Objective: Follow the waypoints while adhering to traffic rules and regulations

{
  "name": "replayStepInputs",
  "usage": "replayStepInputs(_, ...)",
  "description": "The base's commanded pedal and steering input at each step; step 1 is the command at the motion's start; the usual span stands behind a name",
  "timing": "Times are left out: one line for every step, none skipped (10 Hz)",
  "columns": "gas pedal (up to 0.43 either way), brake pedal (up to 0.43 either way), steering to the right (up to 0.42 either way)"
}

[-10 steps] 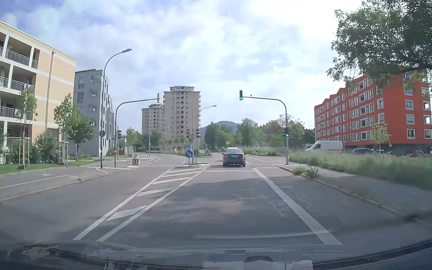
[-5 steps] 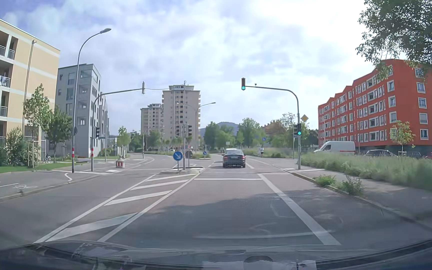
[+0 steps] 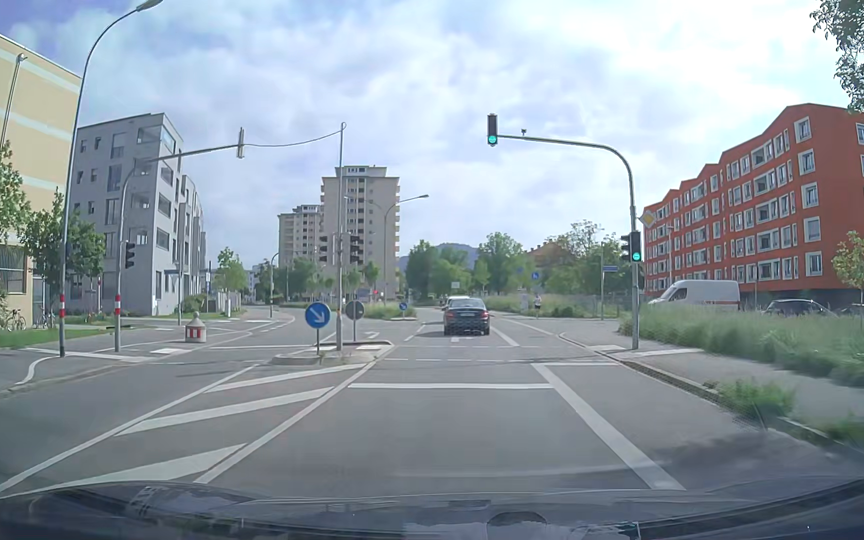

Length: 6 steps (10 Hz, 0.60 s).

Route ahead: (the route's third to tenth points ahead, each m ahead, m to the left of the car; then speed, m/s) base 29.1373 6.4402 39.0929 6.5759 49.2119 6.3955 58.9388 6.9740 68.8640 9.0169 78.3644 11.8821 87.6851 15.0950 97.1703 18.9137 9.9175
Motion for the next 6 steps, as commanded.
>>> replayStepInputs(0.110,0.000,-0.002)
replayStepInputs(0.110,0.000,-0.001)
replayStepInputs(0.110,0.000,-0.001)
replayStepInputs(0.098,0.000,-0.001)
replayStepInputs(0.098,0.000,-0.002)
replayStepInputs(0.098,0.000,-0.002)
